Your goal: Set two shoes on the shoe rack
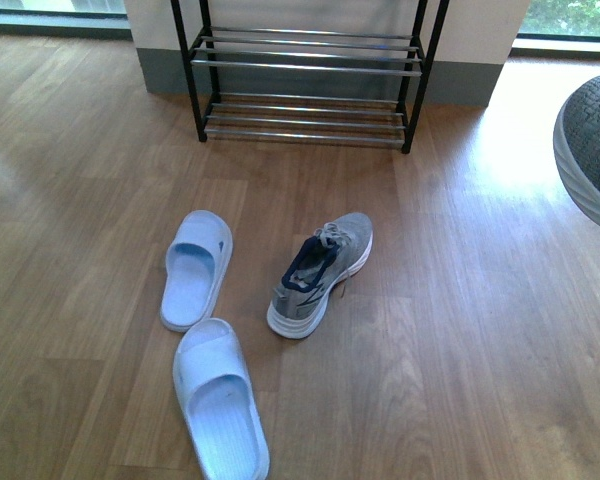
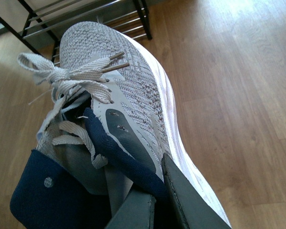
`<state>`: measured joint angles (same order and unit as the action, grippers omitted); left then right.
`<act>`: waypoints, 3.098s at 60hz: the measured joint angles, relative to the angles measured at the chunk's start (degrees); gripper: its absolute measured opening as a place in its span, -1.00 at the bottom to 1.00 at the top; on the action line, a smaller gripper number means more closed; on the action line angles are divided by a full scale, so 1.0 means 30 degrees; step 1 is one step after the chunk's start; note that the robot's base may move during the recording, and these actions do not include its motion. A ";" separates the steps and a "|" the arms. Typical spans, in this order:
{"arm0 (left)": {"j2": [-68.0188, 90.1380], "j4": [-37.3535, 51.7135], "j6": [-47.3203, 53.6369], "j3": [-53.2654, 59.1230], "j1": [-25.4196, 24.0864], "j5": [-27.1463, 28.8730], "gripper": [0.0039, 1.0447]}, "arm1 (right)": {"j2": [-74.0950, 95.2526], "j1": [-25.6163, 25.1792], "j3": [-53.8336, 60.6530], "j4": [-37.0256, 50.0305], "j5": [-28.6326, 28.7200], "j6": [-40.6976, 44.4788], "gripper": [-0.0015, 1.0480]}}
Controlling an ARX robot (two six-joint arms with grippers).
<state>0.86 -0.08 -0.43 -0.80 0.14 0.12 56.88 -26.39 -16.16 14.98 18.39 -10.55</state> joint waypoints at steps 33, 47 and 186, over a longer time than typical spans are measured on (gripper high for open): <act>0.0000 0.0000 0.0000 0.0000 0.0000 -0.0051 0.83 | 0.0051 -0.0058 0.0007 0.0000 -0.0270 -0.0022 -0.97; 1.0149 -0.0612 -0.0175 -0.3191 0.3694 0.6054 0.83 | 0.0044 -0.0044 0.0007 0.0000 -0.0124 -0.0022 -0.97; 5.5160 0.1297 0.2157 -3.1656 0.7978 0.5515 -0.97 | 0.0044 -0.0051 0.0007 0.0000 -0.0182 -0.0029 -0.97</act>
<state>166.34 3.81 6.04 -95.77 24.08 16.67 57.01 -26.55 -16.14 14.98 17.85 -10.63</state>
